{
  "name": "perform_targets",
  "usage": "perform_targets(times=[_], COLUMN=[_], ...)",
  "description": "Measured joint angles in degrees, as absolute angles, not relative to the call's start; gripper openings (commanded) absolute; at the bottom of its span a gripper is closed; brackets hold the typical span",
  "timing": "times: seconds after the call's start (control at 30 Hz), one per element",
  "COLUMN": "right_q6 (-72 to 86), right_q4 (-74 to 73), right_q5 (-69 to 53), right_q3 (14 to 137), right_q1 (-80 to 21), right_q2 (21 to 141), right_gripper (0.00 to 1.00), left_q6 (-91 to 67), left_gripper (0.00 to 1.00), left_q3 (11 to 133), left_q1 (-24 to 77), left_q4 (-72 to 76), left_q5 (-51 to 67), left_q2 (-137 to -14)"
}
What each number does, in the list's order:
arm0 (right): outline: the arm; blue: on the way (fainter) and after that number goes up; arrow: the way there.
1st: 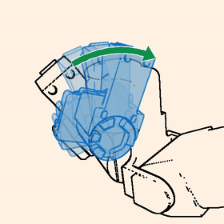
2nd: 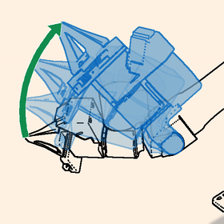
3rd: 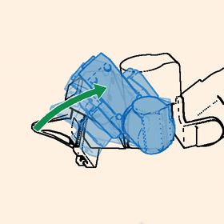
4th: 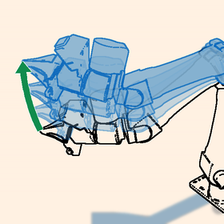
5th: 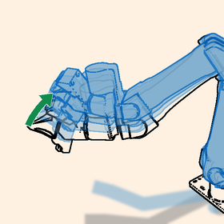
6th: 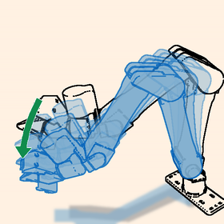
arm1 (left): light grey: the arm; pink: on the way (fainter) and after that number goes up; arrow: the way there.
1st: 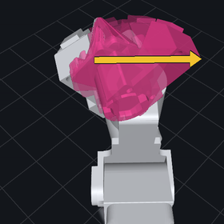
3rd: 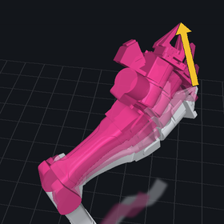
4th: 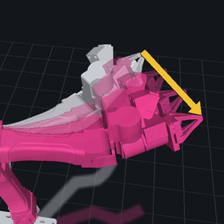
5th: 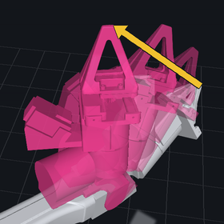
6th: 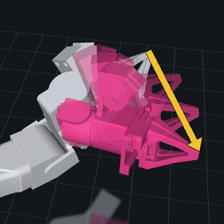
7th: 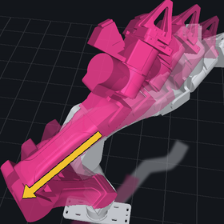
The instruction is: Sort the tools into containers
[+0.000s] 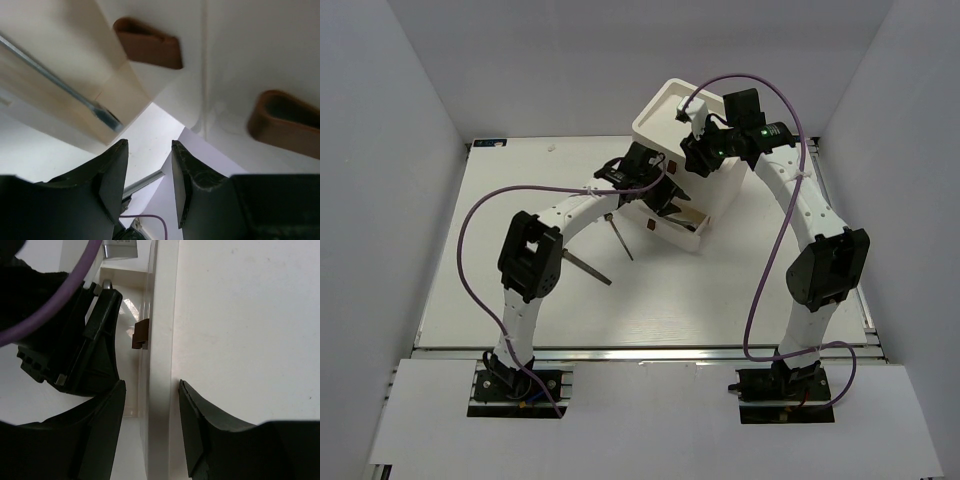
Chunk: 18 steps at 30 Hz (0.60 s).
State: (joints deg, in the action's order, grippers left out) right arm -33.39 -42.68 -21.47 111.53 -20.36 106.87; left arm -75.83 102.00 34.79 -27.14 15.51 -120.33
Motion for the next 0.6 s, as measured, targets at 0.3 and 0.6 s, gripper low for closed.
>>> perform_targets(times=[0.3, 0.6], right_q6=[-33.34, -33.34], right_q4=[-42.02, -41.8], right_q5=[-21.8, -21.98], right_q3=[111.2, 111.11], right_q1=[-20.32, -20.32], right_q2=[106.87, 106.87], right_gripper=[0.52, 0.52], left_q6=[-78.94, -80.77], left_gripper=[0.43, 0.4], left_q3=[102.83, 104.55], left_q1=[35.92, 37.76], left_q4=[-32.6, -32.64], left_q5=[15.09, 15.97], left_q2=[-120.79, -125.47])
